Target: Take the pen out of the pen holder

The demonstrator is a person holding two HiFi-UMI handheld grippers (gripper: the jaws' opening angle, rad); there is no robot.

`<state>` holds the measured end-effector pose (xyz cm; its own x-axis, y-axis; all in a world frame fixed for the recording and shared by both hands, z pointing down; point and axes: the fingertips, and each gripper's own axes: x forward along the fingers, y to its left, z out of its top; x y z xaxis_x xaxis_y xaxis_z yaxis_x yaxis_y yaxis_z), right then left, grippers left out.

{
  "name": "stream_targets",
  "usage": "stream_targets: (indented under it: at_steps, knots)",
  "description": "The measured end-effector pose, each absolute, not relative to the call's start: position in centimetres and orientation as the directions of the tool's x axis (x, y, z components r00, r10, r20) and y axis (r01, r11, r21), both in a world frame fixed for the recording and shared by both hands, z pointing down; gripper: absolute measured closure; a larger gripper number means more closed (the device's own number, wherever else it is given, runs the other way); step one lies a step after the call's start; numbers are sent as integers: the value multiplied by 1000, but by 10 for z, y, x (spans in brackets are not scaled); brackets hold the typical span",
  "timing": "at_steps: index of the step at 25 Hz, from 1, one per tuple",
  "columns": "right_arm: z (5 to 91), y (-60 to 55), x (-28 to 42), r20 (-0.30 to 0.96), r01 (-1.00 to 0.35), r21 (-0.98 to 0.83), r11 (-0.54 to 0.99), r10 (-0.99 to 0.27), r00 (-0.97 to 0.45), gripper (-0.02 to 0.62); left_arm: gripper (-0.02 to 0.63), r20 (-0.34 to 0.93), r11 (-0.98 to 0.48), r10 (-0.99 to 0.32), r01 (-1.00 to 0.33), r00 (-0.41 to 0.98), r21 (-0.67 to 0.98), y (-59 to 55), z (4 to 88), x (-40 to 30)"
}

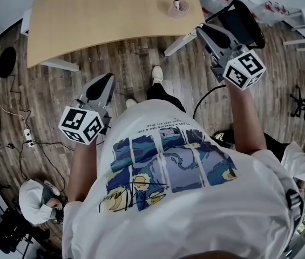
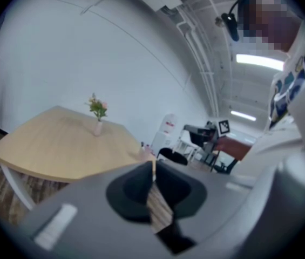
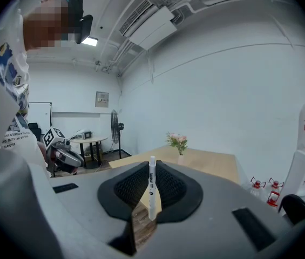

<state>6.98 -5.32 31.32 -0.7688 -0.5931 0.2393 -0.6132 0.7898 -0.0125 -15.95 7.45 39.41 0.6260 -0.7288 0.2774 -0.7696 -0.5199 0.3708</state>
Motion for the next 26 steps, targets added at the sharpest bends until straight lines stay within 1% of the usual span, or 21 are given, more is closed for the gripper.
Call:
stream_targets:
  at_steps: [26]
  knots:
    - [327,-76,82,260,-618,-39,785,-589,-765,561,584,310,-517,-707,-764,636,386,53,405,-148]
